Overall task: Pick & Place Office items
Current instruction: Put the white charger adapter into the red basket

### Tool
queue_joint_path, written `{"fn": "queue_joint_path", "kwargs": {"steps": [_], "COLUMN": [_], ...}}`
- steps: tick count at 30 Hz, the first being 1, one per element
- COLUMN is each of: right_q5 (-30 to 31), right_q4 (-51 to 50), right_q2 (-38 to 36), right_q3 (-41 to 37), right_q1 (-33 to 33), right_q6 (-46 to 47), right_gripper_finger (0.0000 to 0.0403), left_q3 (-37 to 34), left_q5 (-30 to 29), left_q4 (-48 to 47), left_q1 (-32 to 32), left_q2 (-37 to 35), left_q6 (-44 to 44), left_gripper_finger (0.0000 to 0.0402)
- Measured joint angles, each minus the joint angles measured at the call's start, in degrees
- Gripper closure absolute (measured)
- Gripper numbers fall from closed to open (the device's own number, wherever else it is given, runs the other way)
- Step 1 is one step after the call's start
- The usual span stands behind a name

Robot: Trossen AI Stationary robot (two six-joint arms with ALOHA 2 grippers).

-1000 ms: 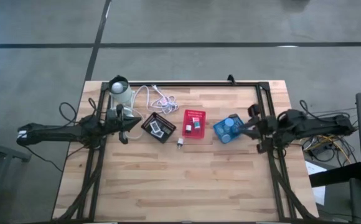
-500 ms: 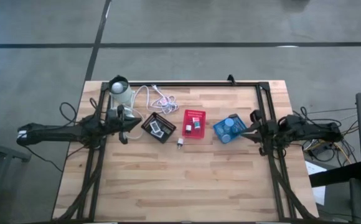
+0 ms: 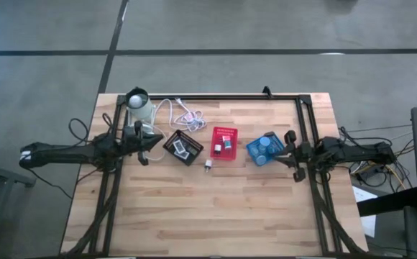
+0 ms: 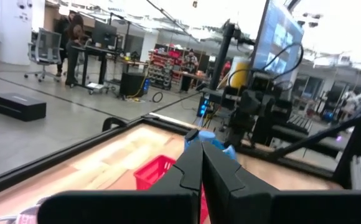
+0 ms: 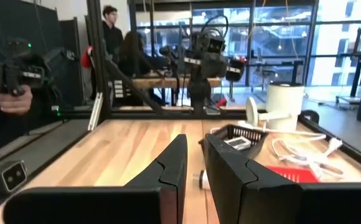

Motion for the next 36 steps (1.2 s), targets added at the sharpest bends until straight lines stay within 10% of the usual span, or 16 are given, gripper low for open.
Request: {"fn": "queue_joint_path", "kwargs": {"steps": [36], "right_q5": [-0.6], "right_q4": [0.2], "right_q2": [0.0], "right_q3": [-1.0], "right_q1": [0.0], "right_q6": [5.9], "right_gripper_finger": [0.0349], "left_q3": [0.0], "left_q5": [2.5], "left_q4": [1.4], "left_q1": [0.0], "left_q2": [0.2], "left_q6": [5.0], "left_gripper_finger": [0.0396]}}
